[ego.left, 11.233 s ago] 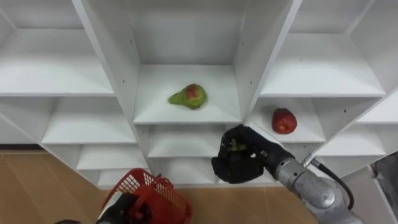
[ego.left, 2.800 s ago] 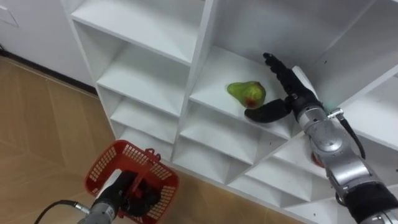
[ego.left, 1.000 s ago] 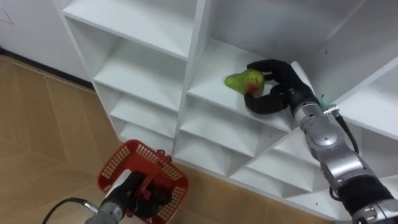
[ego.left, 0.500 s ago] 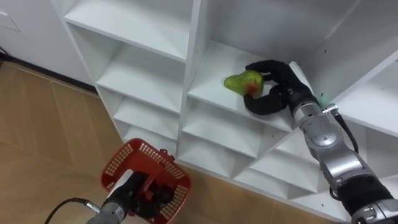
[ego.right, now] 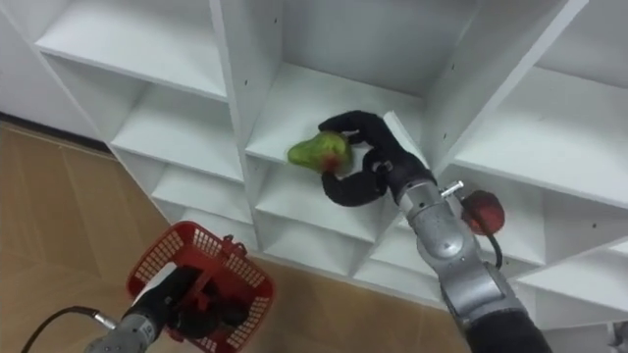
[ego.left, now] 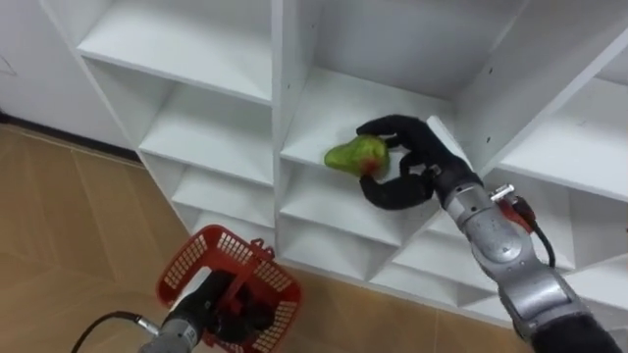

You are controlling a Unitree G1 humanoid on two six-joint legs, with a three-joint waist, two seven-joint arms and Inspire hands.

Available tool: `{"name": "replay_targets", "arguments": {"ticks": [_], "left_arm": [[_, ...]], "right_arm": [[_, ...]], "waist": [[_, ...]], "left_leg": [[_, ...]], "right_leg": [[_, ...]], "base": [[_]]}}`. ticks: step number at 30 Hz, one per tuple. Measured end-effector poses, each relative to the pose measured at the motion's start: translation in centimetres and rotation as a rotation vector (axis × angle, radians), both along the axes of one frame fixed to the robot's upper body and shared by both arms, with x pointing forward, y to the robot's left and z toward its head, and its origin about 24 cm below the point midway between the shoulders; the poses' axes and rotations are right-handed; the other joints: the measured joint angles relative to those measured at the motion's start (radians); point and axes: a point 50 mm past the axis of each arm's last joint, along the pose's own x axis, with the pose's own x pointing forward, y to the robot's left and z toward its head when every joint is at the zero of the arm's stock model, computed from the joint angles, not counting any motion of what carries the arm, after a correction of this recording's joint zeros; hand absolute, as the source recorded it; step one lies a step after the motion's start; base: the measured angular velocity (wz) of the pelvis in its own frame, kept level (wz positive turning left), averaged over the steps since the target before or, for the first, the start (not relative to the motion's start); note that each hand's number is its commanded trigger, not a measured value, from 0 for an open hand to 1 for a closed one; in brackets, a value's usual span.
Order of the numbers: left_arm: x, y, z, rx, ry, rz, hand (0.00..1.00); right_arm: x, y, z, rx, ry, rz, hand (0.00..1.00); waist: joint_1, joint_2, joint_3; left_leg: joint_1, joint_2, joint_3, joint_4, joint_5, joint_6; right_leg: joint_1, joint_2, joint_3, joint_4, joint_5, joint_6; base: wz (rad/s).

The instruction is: Collect fruits from the closet

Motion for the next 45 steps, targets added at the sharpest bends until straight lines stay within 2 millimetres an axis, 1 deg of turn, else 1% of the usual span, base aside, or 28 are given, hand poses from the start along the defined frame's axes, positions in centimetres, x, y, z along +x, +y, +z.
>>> {"name": "replay_targets", "arguments": {"ticks": [2,4,6,10,12,15,18,22,25,27,30,35,41,43,45], "left_arm": [[-0.1,-0.2,0.0,-0.009,-0.010,0.002,1.00],[-0.1,-0.5,0.0,-0.019,-0.013,0.003,1.00],[-0.2,-0.7,0.0,-0.042,-0.019,0.013,1.00],[-0.3,-1.0,-0.1,-0.076,-0.030,0.030,1.00],[-0.4,-1.0,-0.2,-0.076,-0.033,0.033,1.00],[-0.4,-1.2,-0.3,-0.079,-0.034,0.036,1.00],[-0.3,-1.2,-0.4,-0.076,-0.025,0.036,1.00],[0.0,-1.3,-0.5,-0.088,-0.024,0.044,1.00],[-0.2,-1.4,-0.8,-0.113,-0.004,0.063,1.00],[-0.4,-1.3,-1.1,-0.122,0.015,0.079,1.00],[-0.5,-1.3,-1.1,-0.124,0.021,0.080,1.00],[-0.3,-1.5,-1.1,-0.139,0.018,0.075,1.00],[0.6,-2.1,-0.2,-0.168,-0.037,0.061,1.00],[0.7,-2.3,0.0,-0.174,-0.045,0.046,1.00],[0.9,-2.7,0.2,-0.182,-0.053,0.020,1.00]], "right_arm": [[-0.6,0.6,-0.5,0.012,0.000,0.000,1.00],[-0.9,0.9,-0.6,0.013,-0.005,0.008,1.00],[-1.5,1.3,-0.9,0.036,0.000,0.012,1.00],[-2.3,1.5,-1.4,0.050,0.017,0.033,1.00],[-2.9,1.6,-2.1,0.044,0.054,0.053,1.00],[-3.9,1.6,-3.2,0.037,0.109,0.066,1.00],[-4.4,1.8,-3.7,0.021,0.137,0.092,1.00],[-4.7,1.7,-4.1,0.010,0.153,0.095,1.00],[-5.1,1.5,-4.8,-0.007,0.182,0.091,1.00],[-5.4,1.2,-5.6,-0.032,0.219,0.085,1.00],[-5.6,1.2,-5.9,-0.065,0.231,0.097,1.00],[-5.7,1.6,-6.1,-0.133,0.221,0.138,1.00],[-5.9,1.8,-6.2,-0.167,0.215,0.156,1.00],[-6.1,1.9,-6.5,-0.178,0.226,0.163,1.00],[-6.5,1.7,-7.2,-0.209,0.258,0.176,1.00]], "waist": [[-0.001,0.004,0.0014],[-0.014,0.008,0.0013],[-0.017,0.011,0.0016],[-0.024,0.017,0.0003],[-0.039,0.018,0.0014],[-0.043,0.021,0.0026],[-0.048,0.024,0.0038],[-0.049,0.027,0.0033],[-0.048,0.040,0.0061],[-0.047,0.050,0.0070],[-0.047,0.059,0.0062],[-0.049,0.060,0.0057],[-0.048,0.061,0.0054],[-0.049,0.061,0.0053],[-0.048,0.063,0.0059]], "left_leg": [[0.010,0.006,0.016,-0.006,0.000,0.000],[0.016,0.007,0.022,-0.014,0.000,0.000],[0.029,0.010,0.037,-0.025,0.001,-0.001],[0.042,0.011,0.053,-0.037,0.000,-0.001],[0.043,0.012,0.059,-0.039,0.000,-0.001],[0.042,0.013,0.067,-0.045,0.000,-0.001],[0.038,0.015,0.078,-0.047,0.000,-0.001],[0.040,0.015,0.079,-0.049,0.000,-0.001],[0.039,0.014,0.079,-0.049,0.000,-0.001],[0.035,0.014,0.079,-0.049,0.000,-0.001],[0.019,0.014,0.079,-0.046,0.001,-0.001],[0.009,0.013,0.079,-0.044,0.001,-0.001],[0.008,0.013,0.079,-0.044,0.001,0.000],[0.008,0.013,0.079,-0.043,0.001,0.000],[0.007,0.013,0.079,-0.041,0.001,0.000]], "right_leg": [[0.000,0.003,0.014,0.000,0.001,-0.002],[0.000,0.006,0.023,-0.001,0.002,-0.003],[0.000,0.008,0.037,0.000,0.002,-0.003],[0.001,0.008,0.053,0.001,0.003,-0.003],[-0.002,0.009,0.056,0.000,0.003,-0.003],[-0.011,0.010,0.065,0.000,0.003,-0.003],[-0.020,0.011,0.076,0.000,0.003,-0.003],[-0.020,0.012,0.077,0.000,0.003,-0.003],[-0.020,0.011,0.078,-0.001,0.003,-0.002],[-0.025,0.011,0.078,0.000,0.003,-0.002],[-0.046,0.011,0.081,0.010,0.003,-0.002],[-0.059,0.010,0.083,0.016,0.003,-0.002],[-0.059,0.011,0.086,0.015,0.003,-0.002],[-0.059,0.011,0.086,0.015,0.003,-0.002],[-0.059,0.010,0.085,0.016,0.003,-0.002]], "base": [[-0.22],[-0.16],[-0.17],[-0.14],[-0.05],[-0.09],[-0.13],[-0.01],[0.00],[0.00],[-0.02],[-0.01],[0.00],[0.00],[0.00]]}}
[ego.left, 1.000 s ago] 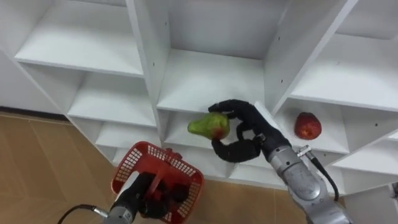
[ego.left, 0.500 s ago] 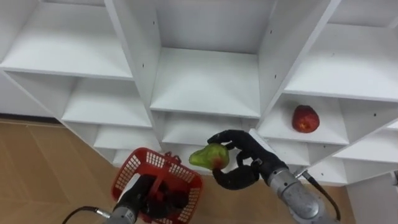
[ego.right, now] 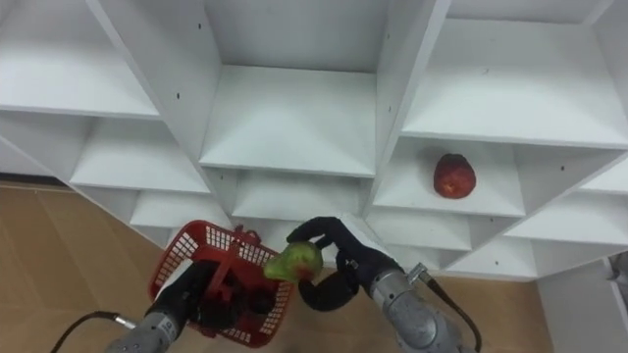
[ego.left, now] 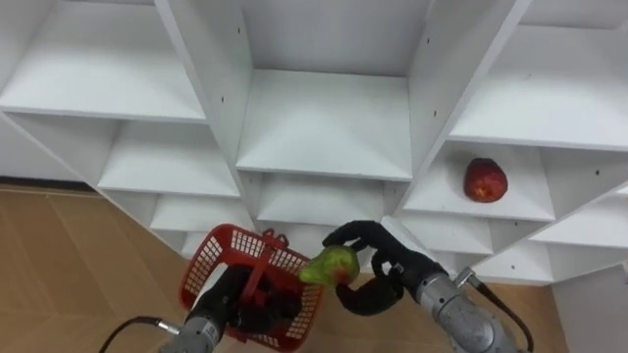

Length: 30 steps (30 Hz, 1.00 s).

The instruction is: Collect fruits from the closet

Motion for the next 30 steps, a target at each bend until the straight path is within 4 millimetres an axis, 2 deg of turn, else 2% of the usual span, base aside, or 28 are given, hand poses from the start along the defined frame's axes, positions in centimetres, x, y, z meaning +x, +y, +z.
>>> {"name": "replay_targets", "arguments": {"ticks": [8,12,13,14,15,16,30], "left_arm": [[0.5,-0.9,0.3,-0.019,-0.010,-0.064,1.00],[0.7,-1.1,0.5,-0.034,-0.008,-0.093,1.00],[0.7,-1.2,0.5,-0.036,-0.007,-0.097,1.00],[0.6,-1.2,0.5,-0.037,-0.004,-0.102,1.00],[0.6,-1.3,0.5,-0.041,-0.004,-0.107,1.00],[0.6,-1.4,0.5,-0.044,-0.004,-0.110,1.00],[0.5,-2.3,0.8,-0.127,0.024,-0.214,1.00]], "right_arm": [[-0.7,-0.2,-1.1,-0.030,0.060,0.015,1.00],[-0.7,-0.2,-1.3,-0.057,0.062,0.028,1.00],[-0.8,-0.3,-1.4,-0.066,0.065,0.031,0.86],[-1.0,-0.4,-1.6,-0.077,0.082,0.031,0.54],[-1.0,-0.5,-1.8,-0.084,0.098,0.030,0.04],[-1.1,-0.6,-1.9,-0.086,0.102,0.030,0.00],[-1.1,-0.6,-2.2,-0.104,0.099,0.023,0.00]], "waist": [[0.000,0.017,-0.0059],[0.004,0.018,-0.0064],[0.004,0.017,-0.0063],[0.002,0.017,-0.0062],[0.001,0.017,-0.0061],[0.001,0.017,-0.0061],[-0.001,0.016,-0.0038]], "left_leg": [[-0.007,0.001,0.000,0.006,0.000,0.000],[-0.015,0.002,0.023,0.007,0.000,0.001],[-0.016,0.002,0.024,0.007,0.001,0.001],[-0.016,0.002,0.024,0.007,0.001,0.001],[-0.016,0.002,0.024,0.006,0.001,0.001],[-0.017,0.002,0.024,0.006,0.001,0.001],[-0.018,0.004,0.027,0.006,0.001,0.001]], "right_leg": [[-0.006,0.000,0.002,0.004,0.000,-0.001],[-0.031,-0.001,0.020,0.020,0.001,-0.001],[-0.033,-0.001,0.020,0.020,0.001,-0.001],[-0.033,-0.001,0.020,0.020,0.001,-0.001],[-0.034,-0.001,0.020,0.020,0.001,-0.001],[-0.035,-0.001,0.020,0.020,0.001,-0.001],[-0.035,0.000,0.022,0.014,0.001,-0.001]], "base": [[0.00],[-0.14],[-0.06],[0.00],[0.00],[0.00],[0.00]]}}
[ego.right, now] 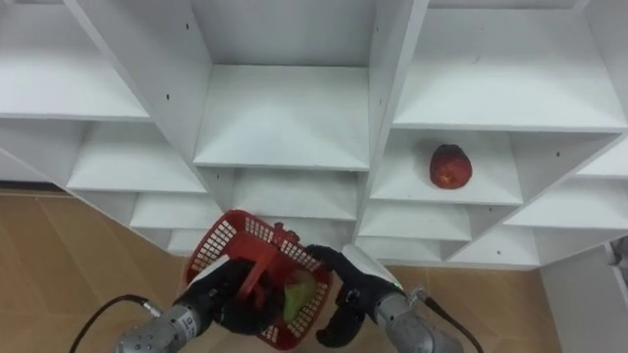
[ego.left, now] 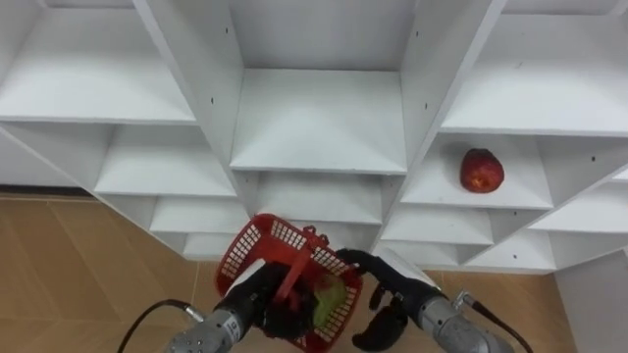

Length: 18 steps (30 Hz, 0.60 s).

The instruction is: Collect fruits from the closet

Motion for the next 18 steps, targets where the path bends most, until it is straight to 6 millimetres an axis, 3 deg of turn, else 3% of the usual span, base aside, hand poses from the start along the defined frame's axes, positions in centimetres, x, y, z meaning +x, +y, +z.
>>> {"name": "replay_targets", "arguments": {"ticks": [18], "left_arm": [[0.12,-0.27,0.34,-0.029,-0.005,-0.024,1.00]], "right_arm": [[0.15,0.10,0.12,-0.013,-0.037,-0.013,0.00]], "waist": [[-0.006,0.009,0.0089]], "left_leg": [[-0.003,0.001,0.001,-0.003,0.000,0.000]], "right_leg": [[0.003,0.003,0.003,-0.015,0.002,0.001]], "base": [[0.00]]}}
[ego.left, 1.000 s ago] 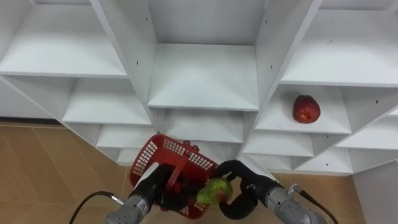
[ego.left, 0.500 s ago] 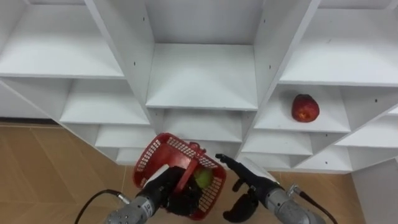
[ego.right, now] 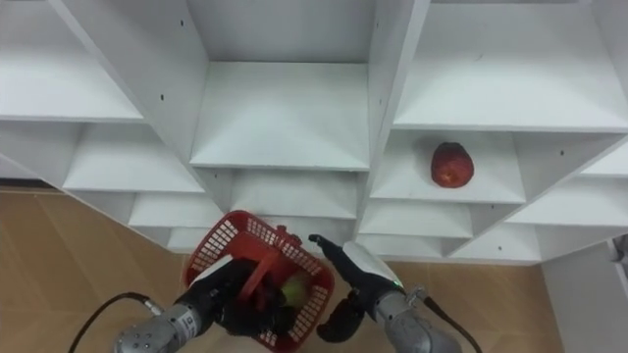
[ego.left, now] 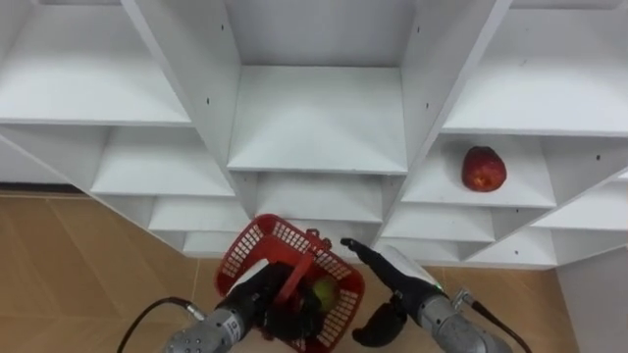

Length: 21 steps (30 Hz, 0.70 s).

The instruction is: Collect fruits from the closet

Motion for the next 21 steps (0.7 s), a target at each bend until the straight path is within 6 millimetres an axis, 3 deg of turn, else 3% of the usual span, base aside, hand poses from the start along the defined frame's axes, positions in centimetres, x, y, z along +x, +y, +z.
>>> {"name": "replay_targets", "arguments": {"ticks": [11,21], "left_arm": [[0.1,0.5,0.0,0.042,-0.023,0.047,1.00],[-1.2,2.3,-0.8,0.088,-0.007,0.179,1.00]], "right_arm": [[-0.2,-0.5,-0.5,0.027,0.038,-0.048,0.00],[0.1,-0.9,0.3,0.070,-0.018,-0.128,0.00]], "waist": [[-0.003,-0.006,0.0049],[-0.036,-0.020,-0.0019]], "left_leg": [[0.025,0.002,0.013,-0.009,0.000,0.000],[0.070,0.005,0.027,-0.010,0.000,0.000]], "right_leg": [[0.014,0.003,0.011,0.002,0.000,0.000],[0.058,0.007,0.024,-0.004,0.000,0.000]], "base": [[-0.02],[-0.03]]}}
